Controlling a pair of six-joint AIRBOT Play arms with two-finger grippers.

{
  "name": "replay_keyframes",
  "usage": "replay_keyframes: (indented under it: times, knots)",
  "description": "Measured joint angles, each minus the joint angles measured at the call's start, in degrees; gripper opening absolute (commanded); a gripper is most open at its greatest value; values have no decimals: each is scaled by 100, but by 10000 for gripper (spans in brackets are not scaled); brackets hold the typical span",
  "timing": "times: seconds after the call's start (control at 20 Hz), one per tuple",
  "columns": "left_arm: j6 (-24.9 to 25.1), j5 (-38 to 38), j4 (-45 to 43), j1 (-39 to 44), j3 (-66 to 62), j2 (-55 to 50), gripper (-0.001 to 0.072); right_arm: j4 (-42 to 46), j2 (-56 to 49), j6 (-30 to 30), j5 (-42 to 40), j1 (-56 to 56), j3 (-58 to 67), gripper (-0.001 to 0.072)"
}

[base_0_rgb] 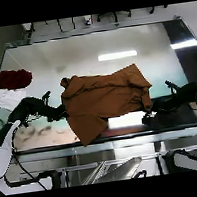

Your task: Fold the shirts.

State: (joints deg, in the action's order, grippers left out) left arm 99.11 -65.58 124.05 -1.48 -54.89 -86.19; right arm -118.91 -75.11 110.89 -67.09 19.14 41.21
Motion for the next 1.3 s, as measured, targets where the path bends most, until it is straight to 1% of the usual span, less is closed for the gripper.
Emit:
replay_keyframes:
  times: [0.25, 0.35, 0.5, 0.55, 0.6, 0.65, 0.7, 0.8, 0.9, 1.05, 1.15, 1.2, 1.3]
  knots:
    - [17, -103, 0, -4, 0, 0, 21, -42, -302, 85, 66, -57, 363, 507]
    - [17, -105, 0, -9, 0, 0, 21, -9, -337, 162, -136, -81, 461, 507]
    - [17, -66, 2, -13, 0, 0, 21, 44, -400, 234, -175, -190, 529, 503]
    - [17, -61, 2, -11, 0, 0, 21, 44, -442, 238, -101, -245, 540, 389]
    - [17, -44, 2, -11, 0, 0, 21, -2, -490, 271, -20, -306, 551, 177]
    - [15, -39, 2, -13, 0, 0, 21, -63, -546, 273, 66, -367, 555, 38]
    - [15, -35, 4, -13, 0, 0, 21, -151, -601, 275, 153, -424, 562, 19]
    - [15, -28, 9, -13, -2, 7, 21, -474, -673, 297, 372, -507, 590, 17]
    - [24, -114, 46, -11, -87, 96, 21, -1134, -619, 413, 356, -549, 732, 17]
    - [188, -378, 328, -52, -625, 682, 21, -2212, -107, 511, -299, -542, 1379, 17]
    - [210, -452, 660, -168, -1362, 1331, 21, -2938, 496, 431, -662, -393, 2170, 18]
    - [186, -444, 813, -245, -1823, 1670, 21, -3235, 817, 389, -708, -278, 2634, 18]
    - [-70, -323, 999, -446, -2929, 2319, 21, -3635, 1493, 273, -570, 55, 3689, 18]
